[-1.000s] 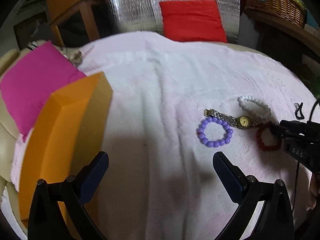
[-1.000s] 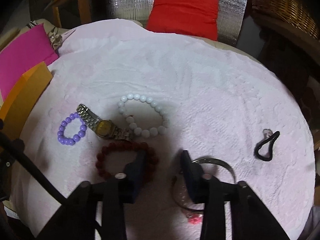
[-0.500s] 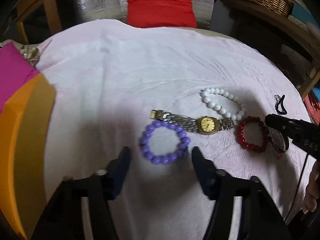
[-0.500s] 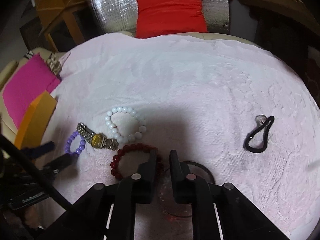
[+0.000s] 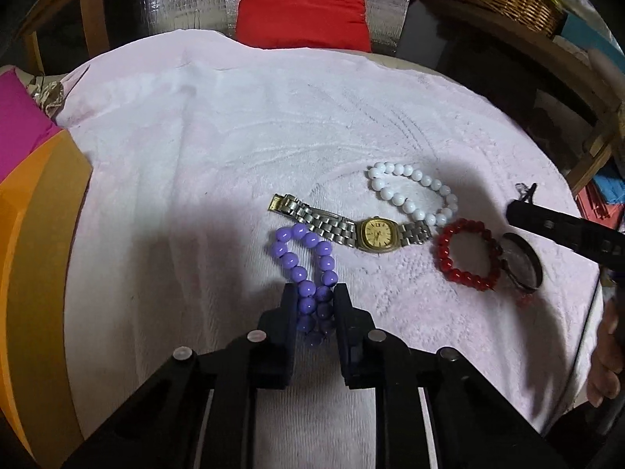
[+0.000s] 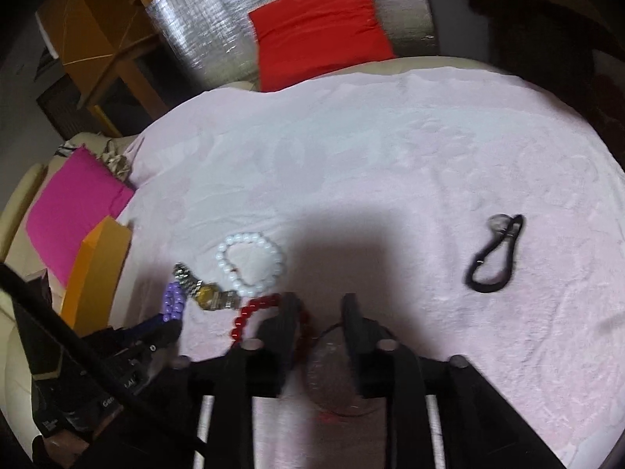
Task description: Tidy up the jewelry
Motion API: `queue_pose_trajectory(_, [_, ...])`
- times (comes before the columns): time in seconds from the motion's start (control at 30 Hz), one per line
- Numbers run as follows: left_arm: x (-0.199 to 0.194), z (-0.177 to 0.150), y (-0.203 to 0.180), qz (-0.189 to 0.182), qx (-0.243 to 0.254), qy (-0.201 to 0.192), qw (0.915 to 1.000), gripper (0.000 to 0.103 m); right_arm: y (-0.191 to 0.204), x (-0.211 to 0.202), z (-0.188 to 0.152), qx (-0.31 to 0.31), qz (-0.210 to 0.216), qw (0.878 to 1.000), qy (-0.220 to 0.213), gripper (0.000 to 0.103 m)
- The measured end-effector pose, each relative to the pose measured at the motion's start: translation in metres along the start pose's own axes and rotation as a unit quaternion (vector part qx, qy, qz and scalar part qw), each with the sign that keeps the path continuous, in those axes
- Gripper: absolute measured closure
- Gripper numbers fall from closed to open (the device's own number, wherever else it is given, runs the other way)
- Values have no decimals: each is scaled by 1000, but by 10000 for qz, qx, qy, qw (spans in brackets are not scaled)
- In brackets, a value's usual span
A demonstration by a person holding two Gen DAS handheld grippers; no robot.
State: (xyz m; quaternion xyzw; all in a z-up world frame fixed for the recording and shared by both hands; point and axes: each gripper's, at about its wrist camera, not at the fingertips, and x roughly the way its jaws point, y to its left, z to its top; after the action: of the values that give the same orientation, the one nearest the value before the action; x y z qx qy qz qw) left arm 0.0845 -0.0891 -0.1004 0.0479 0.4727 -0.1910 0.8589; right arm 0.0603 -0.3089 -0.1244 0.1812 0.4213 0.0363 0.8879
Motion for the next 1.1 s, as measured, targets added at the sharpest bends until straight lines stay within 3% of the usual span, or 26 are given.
queue_pose_trajectory(0.07, [-13, -5, 1, -65, 56, -70, 9999, 84, 6, 3, 2, -197, -61, 9998, 78, 66])
queue_pose_trajectory(0.17, [-29, -13, -1, -222, 164, -172, 9995, 84, -6, -3, 4, 58, -22, 9999, 144, 66])
queue_pose_trajectory(0.27, [-43, -17, -6, -293, 293, -291, 9987, 84, -25, -15, 2, 282, -100, 9994, 195, 56])
queue_pose_trajectory(0.37, [-53, -20, -11, -379, 300, -353, 9982, 84, -41, -24, -4, 376, -341, 9985, 216, 56])
queue_pose_trajectory(0.43, [-59, -21, -14, -423, 325, -371, 9979, 93, -50, -21, -8, 549, -305, 9975, 339, 56])
queue_pose_trajectory(0.6, [-64, -23, -26, -480, 436, -444, 9969, 93, -45, -1, -16, 508, -499, 9949, 714, 57])
queue_pose_trajectory(0.63, [-63, -23, -27, -488, 444, -441, 9968, 93, -45, 1, -18, 478, -578, 9946, 712, 60])
queue_pose_trajectory(0.7, [-60, -22, -24, -479, 428, -421, 9970, 93, -37, 5, -20, 239, -887, 9935, 678, 78])
queue_pose_trajectory(0.8, [-58, -22, -15, -454, 319, -376, 9978, 93, -35, 3, -21, 215, -944, 9933, 636, 98])
queue_pose_trajectory(1.0, [-66, -26, -1, -572, 243, -468, 9970, 93, -42, -16, -20, 405, -809, 9953, 356, 98])
queue_pose_trajectory(1.1, [-69, -28, 4, -624, 277, -466, 9966, 93, -43, -22, -18, 467, -631, 9960, 416, 95])
